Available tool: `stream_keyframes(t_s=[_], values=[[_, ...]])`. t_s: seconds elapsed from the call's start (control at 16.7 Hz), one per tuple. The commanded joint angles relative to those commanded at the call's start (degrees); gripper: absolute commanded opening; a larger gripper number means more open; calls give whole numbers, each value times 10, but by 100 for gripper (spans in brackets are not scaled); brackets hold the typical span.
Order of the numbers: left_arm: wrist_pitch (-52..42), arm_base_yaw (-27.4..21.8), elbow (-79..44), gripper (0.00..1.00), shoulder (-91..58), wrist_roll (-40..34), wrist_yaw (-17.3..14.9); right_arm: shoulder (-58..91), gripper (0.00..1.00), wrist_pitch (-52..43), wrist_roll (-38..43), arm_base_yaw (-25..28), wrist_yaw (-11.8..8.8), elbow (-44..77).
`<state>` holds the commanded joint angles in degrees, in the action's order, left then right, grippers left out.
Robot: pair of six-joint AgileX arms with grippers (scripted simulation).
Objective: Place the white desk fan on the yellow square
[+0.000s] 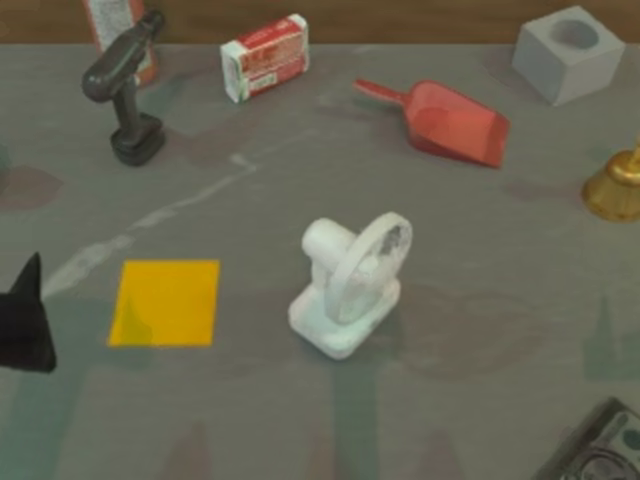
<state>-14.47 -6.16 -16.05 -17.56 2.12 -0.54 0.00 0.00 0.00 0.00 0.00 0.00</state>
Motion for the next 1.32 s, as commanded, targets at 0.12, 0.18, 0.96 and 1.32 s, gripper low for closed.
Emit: stream_keyframes(t_s=[0.12, 0.18, 0.96, 1.32], values=[[-64, -28, -83, 100, -81, 3, -2, 0, 100, 0, 0, 0, 0, 0], [-98, -44, -130, 100, -124, 4, -3, 0, 100, 0, 0, 0, 0, 0], [-547, -267, -880, 100, -778, -26, -14, 0, 100, 0, 0, 0, 0, 0], [-718, -345, -1136, 100, -1046, -46, -5, 0, 100, 0, 0, 0, 0, 0]])
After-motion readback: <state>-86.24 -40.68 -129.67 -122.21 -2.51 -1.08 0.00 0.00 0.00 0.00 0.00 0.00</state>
